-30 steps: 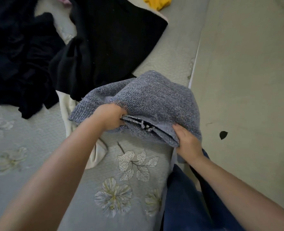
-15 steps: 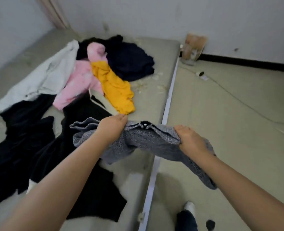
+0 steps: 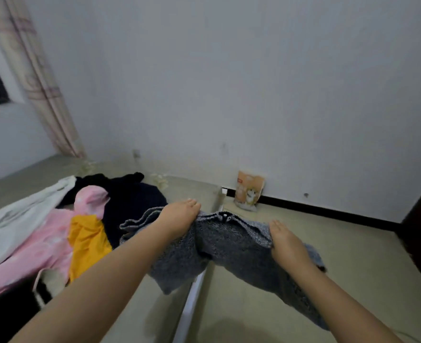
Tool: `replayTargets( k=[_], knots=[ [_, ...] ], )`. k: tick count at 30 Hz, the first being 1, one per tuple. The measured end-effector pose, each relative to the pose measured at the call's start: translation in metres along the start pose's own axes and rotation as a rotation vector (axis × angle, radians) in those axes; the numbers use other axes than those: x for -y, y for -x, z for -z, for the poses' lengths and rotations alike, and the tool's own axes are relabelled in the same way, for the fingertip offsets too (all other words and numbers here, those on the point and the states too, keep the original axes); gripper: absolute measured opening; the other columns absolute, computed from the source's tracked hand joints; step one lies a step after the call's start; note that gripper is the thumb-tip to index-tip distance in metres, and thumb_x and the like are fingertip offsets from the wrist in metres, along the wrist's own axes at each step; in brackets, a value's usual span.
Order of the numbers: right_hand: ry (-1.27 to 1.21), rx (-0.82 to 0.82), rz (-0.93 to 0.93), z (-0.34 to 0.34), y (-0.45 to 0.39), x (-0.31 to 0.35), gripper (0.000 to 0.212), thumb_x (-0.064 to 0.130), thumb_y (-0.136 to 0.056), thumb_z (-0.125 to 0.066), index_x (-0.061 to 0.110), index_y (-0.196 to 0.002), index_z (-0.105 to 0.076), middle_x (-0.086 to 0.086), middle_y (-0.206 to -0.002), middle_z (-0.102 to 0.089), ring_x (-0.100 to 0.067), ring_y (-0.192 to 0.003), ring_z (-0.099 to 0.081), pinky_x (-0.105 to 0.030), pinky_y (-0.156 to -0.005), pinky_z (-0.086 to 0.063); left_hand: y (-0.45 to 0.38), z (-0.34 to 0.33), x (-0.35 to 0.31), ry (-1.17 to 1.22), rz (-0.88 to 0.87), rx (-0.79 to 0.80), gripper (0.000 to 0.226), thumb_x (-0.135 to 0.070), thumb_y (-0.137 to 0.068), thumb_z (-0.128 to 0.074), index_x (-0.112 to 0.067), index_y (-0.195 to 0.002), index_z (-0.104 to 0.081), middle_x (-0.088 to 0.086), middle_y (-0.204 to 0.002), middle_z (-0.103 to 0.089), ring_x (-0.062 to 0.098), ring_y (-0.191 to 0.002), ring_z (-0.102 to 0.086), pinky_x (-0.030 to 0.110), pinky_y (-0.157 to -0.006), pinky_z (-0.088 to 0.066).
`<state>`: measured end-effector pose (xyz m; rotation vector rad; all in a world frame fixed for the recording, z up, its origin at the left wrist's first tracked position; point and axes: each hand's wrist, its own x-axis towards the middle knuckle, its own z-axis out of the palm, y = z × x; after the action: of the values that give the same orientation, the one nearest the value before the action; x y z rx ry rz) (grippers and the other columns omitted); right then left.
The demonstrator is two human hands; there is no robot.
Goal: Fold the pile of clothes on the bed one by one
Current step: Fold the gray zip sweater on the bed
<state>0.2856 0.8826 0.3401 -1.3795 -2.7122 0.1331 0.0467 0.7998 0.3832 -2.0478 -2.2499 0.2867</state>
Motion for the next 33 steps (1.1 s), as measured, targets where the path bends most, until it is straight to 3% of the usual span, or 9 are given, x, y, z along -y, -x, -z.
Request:
replayTargets(
  k=[2,4,6,8,12,15,23,27,33],
  knots=[
    [-0.006,0.006,-0.032,0.016,-0.048,-0.022,0.057,-0.005,-0.088,-0.038,0.008,-0.141,-0.024,-0.011,-0.149,-0.026,-0.022,-0.136,-0.028,-0.028,-0.105,-0.027,-0.057,0.015,0.008,0.007,0.007,0.03,0.037,0.001,-0.091,-0.037,-0.006,-0.127,-0.042,0.012,-0.134,-0.046,0.026,-0.12,-0.047,0.034,-0.088,-0.041],
    [0.01,0.028,-0.066,0.034,-0.094,-0.04,0.049,-0.005,-0.088,-0.037,0.004,-0.136,-0.03,-0.014,-0.145,-0.033,-0.025,-0.132,-0.034,-0.032,-0.097,-0.036,-0.111,0.032,0.018,-0.011,0.004,0.039,0.032,0.002,-0.09,-0.037,-0.006,-0.12,-0.046,0.013,-0.126,-0.053,0.028,-0.111,-0.053,0.035,-0.082,-0.042],
    [0.019,0.03,-0.091,0.049,-0.144,-0.065,0.036,-0.005,-0.087,-0.038,0.002,-0.123,-0.04,-0.017,-0.132,-0.045,-0.029,-0.119,-0.046,-0.033,-0.085,-0.04,-0.177,0.046,0.025,0.004,-0.029,0.023,0.035,0.003,-0.09,-0.036,-0.005,-0.122,-0.046,0.015,-0.128,-0.051,0.029,-0.115,-0.051,0.035,-0.089,-0.041],
    [0.023,0.009,-0.097,0.064,-0.193,-0.09,0.036,-0.005,-0.087,-0.038,0.002,-0.122,-0.041,-0.017,-0.128,-0.047,-0.03,-0.112,-0.05,-0.034,-0.083,-0.041,-0.24,0.06,0.032,-0.004,-0.046,-0.008,0.042,0.004,-0.089,-0.036,-0.005,-0.13,-0.041,0.014,-0.135,-0.046,0.028,-0.122,-0.046,0.038,-0.099,-0.039],
    [0.019,-0.088,-0.134,0.084,-0.278,-0.142,0.045,-0.008,-0.086,-0.036,0.002,-0.13,-0.036,-0.014,-0.134,-0.043,-0.026,-0.118,-0.046,-0.033,-0.093,-0.038,-0.357,0.087,0.036,-0.045,-0.094,-0.133,0.049,0.006,-0.089,-0.034,-0.003,-0.137,-0.031,0.016,-0.143,-0.036,0.027,-0.131,-0.037,0.039,-0.107,-0.033],
    [0.032,-0.118,-0.123,0.089,-0.347,-0.182,0.056,-0.011,-0.085,-0.034,0.003,-0.139,-0.025,-0.012,-0.143,-0.034,-0.023,-0.129,-0.037,-0.029,-0.104,-0.03,-0.436,0.092,0.036,-0.069,-0.12,-0.201,0.057,0.006,-0.091,-0.034,-0.005,-0.144,-0.016,0.013,-0.152,-0.02,0.023,-0.139,-0.021,0.031,-0.112,-0.017],
    [0.056,-0.072,0.045,0.101,-0.557,-0.267,0.064,-0.009,-0.088,-0.035,0.004,-0.145,-0.011,-0.013,-0.153,-0.014,-0.021,-0.141,-0.018,-0.029,-0.113,-0.016,-0.614,0.089,0.069,-0.032,0.024,-0.138,0.057,0.005,-0.093,-0.03,-0.008,-0.146,-0.012,0.009,-0.154,-0.015,0.019,-0.141,-0.016,0.028,-0.112,-0.015],
    [0.045,-0.039,0.191,0.108,-0.668,-0.265,0.063,-0.009,-0.087,-0.037,0.004,-0.145,-0.014,-0.012,-0.153,-0.016,-0.021,-0.139,-0.021,-0.027,-0.112,-0.018,-0.67,0.089,0.116,-0.031,0.137,-0.075,0.057,0.005,-0.092,-0.031,-0.007,-0.145,-0.015,0.01,-0.153,-0.017,0.02,-0.14,-0.018,0.03,-0.112,-0.017],
    [0.071,0.01,0.414,0.087,-0.838,-0.206,0.054,-0.008,-0.087,-0.036,0.005,-0.139,-0.026,-0.011,-0.143,-0.034,-0.023,-0.128,-0.037,-0.028,-0.104,-0.03,-0.742,0.077,0.231,-0.076,0.33,-0.022,0.053,0.006,-0.092,-0.033,-0.005,-0.142,-0.022,0.012,-0.149,-0.026,0.024,-0.136,-0.026,0.033,-0.111,-0.024]
  ],
)
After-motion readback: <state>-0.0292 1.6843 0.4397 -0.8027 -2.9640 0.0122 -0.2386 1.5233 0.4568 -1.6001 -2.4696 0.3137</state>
